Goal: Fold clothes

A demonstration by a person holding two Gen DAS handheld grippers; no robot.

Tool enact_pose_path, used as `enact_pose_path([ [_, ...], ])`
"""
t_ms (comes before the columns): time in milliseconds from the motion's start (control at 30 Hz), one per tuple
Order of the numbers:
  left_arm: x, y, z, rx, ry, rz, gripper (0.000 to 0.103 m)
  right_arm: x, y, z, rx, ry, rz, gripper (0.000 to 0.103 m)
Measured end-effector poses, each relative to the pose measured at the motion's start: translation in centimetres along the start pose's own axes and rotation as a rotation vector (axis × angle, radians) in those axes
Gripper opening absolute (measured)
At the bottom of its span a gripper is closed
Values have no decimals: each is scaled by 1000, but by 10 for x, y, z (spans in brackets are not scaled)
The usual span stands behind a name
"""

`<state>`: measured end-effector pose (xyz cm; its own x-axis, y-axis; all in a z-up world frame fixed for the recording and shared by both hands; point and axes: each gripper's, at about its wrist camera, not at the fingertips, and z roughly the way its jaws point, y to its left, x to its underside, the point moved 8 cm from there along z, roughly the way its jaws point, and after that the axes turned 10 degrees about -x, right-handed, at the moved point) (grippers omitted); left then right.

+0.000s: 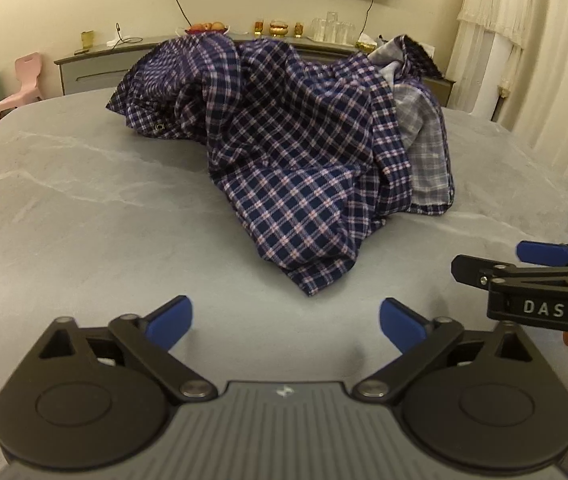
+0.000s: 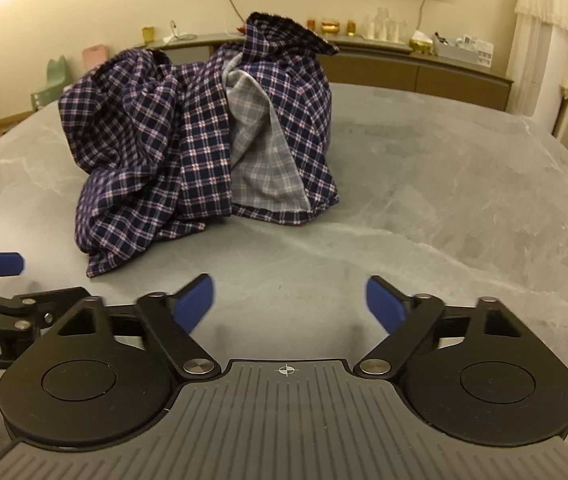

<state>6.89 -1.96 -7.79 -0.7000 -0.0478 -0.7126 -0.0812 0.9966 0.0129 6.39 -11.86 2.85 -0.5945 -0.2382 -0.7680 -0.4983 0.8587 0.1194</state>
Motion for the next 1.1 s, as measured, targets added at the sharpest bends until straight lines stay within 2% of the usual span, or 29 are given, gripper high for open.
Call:
enact_pose_path([
  [33,0,-2,-1,15,-1,3,78,-1,0,-1,-8,-6,3,68],
  [67,-1,-2,-1,19,-3,8,69,-1,-1,-2,-17,-9,8,56],
  [100,-1,-3,-1,18,-5,13,51,-1,-1,-2,-26,-13,13,42],
  [133,-1,-5,-2,21,-6,22,33,0,-2,-2,-31,-11,19,33],
  [167,0,-7,-1,24,-5,31,24,1,-2,-2,-37,-4,21,14],
  [200,0,-7,-1,18,-7,35,7,1,-2,-1,-44,1,23,0],
  [233,1,-8,-1,9,-10,39,1,2,-1,-1,-48,3,22,0],
  [433,1,-10,-8,11,-39,35,0,-2,6,-6,-79,-8,-2,0],
  [633,2,-8,-8,1,-32,23,0,-1,3,-6,-48,-15,-9,0],
  [667,2,-5,-8,-8,-31,16,1,-1,1,-6,-40,-15,-12,0],
  [700,2,-3,-7,-11,-26,9,8,0,0,-5,-33,-12,-11,1],
  [733,2,-1,-6,-10,-19,4,25,1,-1,-4,-25,-9,-11,4],
  [767,0,1,-7,-12,-25,-12,35,1,-2,-4,-18,-12,-9,16],
  [800,-2,4,-8,-14,-36,-32,61,1,-3,-4,-9,-13,-11,36],
  [833,-5,7,-10,-17,-46,-52,81,0,-4,-5,-3,-18,-15,46],
  [867,-7,10,-11,-19,-57,-71,88,-1,-4,-5,4,-26,-17,61],
  [900,-11,14,-13,-24,-71,-90,95,-2,-4,-6,12,-34,-19,66],
  [933,-17,16,-13,-27,-77,-100,99,-3,-5,-7,18,-42,-24,67],
  [1067,-48,27,-10,-32,-73,-111,101,-4,-6,-4,23,-39,-35,78],
  [1100,-57,29,-8,-31,-66,-109,102,-6,-5,-3,19,-39,-36,78],
])
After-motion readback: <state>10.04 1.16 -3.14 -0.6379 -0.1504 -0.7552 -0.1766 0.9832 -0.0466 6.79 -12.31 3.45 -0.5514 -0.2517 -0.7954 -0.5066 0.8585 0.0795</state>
